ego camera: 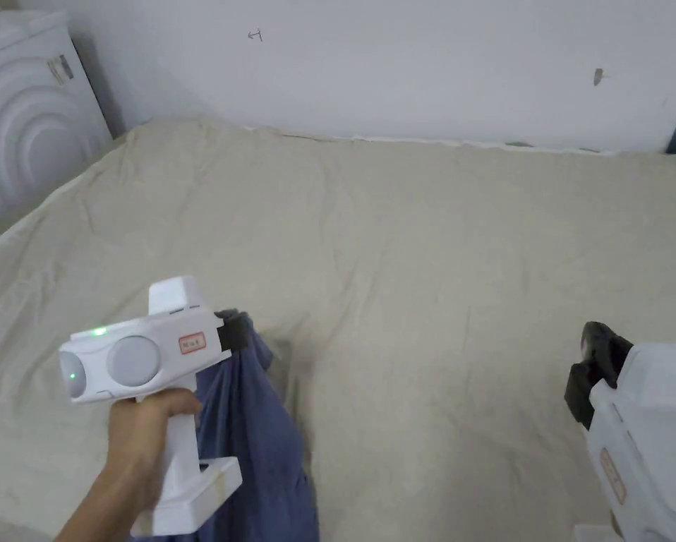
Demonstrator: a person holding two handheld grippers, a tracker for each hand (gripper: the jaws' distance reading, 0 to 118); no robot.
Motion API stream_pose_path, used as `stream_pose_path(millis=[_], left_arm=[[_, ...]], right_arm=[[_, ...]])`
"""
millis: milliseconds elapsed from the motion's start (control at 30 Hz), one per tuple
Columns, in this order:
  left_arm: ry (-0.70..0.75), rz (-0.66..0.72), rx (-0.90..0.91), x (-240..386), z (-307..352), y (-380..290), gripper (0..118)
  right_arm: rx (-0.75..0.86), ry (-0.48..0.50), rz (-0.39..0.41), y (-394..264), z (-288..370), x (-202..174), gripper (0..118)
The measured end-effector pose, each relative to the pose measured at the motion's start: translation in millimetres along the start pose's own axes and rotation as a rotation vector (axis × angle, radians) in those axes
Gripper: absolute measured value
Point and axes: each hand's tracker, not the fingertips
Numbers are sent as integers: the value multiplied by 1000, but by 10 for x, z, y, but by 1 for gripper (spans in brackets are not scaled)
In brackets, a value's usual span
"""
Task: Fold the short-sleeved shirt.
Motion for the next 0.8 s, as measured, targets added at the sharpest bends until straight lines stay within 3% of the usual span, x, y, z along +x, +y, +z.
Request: stream_pose_path(millis=[333, 400, 600, 800], left_arm=[[-357, -251, 36, 1777, 143, 575, 3], [-391, -324, 20, 2110, 71, 498, 3], [-545, -346, -93, 2839, -165, 53, 3], [-588, -406, -272, 3098, -685, -608, 3]], right_arm=[[52, -113, -28, 55, 408, 555, 2], [56, -147, -28, 54, 493, 687, 2], [54, -243, -39, 20, 685, 1039, 2], [34, -304, -60, -62, 769, 1262, 2]])
